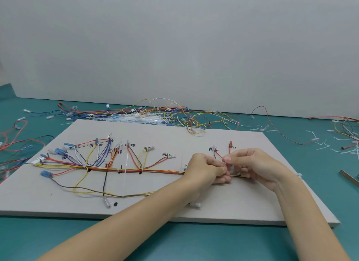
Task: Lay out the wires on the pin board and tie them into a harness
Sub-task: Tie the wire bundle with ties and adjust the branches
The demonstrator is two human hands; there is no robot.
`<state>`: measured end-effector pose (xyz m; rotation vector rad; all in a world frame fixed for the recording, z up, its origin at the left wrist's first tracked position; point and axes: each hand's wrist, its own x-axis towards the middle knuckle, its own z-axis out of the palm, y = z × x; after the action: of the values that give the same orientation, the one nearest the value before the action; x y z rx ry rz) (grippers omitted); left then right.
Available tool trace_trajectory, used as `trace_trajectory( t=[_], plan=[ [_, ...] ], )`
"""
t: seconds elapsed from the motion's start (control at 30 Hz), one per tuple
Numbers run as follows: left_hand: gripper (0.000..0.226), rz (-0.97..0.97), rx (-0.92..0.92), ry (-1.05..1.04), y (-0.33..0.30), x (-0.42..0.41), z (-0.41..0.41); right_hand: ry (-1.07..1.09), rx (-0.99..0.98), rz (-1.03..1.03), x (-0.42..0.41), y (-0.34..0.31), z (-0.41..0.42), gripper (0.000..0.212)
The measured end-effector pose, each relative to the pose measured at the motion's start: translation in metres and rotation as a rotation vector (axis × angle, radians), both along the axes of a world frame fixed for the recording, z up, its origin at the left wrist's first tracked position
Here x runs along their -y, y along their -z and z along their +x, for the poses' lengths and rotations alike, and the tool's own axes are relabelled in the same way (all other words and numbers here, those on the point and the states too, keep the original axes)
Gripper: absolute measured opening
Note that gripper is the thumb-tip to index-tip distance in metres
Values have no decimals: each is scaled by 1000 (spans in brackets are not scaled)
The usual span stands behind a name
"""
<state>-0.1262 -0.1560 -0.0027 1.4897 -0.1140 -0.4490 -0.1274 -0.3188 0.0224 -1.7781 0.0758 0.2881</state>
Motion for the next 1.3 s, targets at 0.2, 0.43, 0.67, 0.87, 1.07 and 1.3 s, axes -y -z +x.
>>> trace_trajectory(
  t=[0.2,0.43,0.67,0.87,1.07,1.3],
  plan=[
    [10,4,5,-23,-1,-1,0,-42,48,-45,-1,-1,-1,27],
    [8,-2,-10,-11,-3,-1,-2,-68,71,-34,2,0,-1,21],
    [18,-56,-33,-62,-4,0,-5,-88,72,-24,3,1,-1,8],
    [23,-71,-1,-67,-4,0,-5,-93,74,1,1,2,-1,10],
    [23,-52,11,-64,-4,0,-5,-77,27,7,2,2,0,17],
    [23,-75,36,-52,-3,-1,-7,-62,-67,29,3,0,1,24]
  ],
)
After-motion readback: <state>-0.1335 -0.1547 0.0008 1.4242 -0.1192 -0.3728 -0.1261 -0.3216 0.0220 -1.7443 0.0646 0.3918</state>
